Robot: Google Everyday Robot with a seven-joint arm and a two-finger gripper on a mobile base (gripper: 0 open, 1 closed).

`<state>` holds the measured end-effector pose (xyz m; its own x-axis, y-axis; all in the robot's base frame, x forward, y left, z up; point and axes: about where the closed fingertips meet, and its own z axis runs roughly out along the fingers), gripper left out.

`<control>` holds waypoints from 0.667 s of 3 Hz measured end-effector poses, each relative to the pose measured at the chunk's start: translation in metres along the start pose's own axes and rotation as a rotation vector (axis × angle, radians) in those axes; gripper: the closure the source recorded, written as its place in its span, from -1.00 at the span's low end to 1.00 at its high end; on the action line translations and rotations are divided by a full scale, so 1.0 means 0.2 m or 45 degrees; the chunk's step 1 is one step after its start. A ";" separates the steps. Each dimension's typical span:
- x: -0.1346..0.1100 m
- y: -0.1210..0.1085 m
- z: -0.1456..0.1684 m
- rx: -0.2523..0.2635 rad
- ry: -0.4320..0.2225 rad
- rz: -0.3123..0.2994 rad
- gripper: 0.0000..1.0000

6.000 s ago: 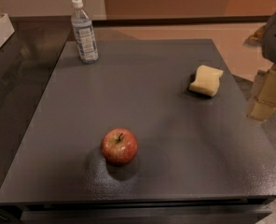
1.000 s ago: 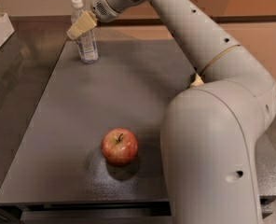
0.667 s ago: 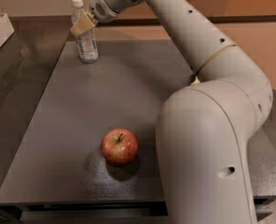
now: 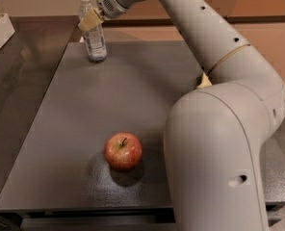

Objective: Pick blue plastic bottle

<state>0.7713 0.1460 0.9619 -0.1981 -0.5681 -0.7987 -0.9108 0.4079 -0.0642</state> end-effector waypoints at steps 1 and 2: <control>-0.03 0.01 -0.21 0.025 -0.019 -0.032 1.00; -0.06 0.03 -0.46 0.046 -0.037 -0.073 1.00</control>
Offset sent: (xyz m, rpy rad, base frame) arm -0.0660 -0.1044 0.1163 -0.0031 -0.1312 0.0076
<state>0.7342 0.0891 1.0268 -0.1347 -0.5704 -0.8103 -0.9065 0.4011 -0.1316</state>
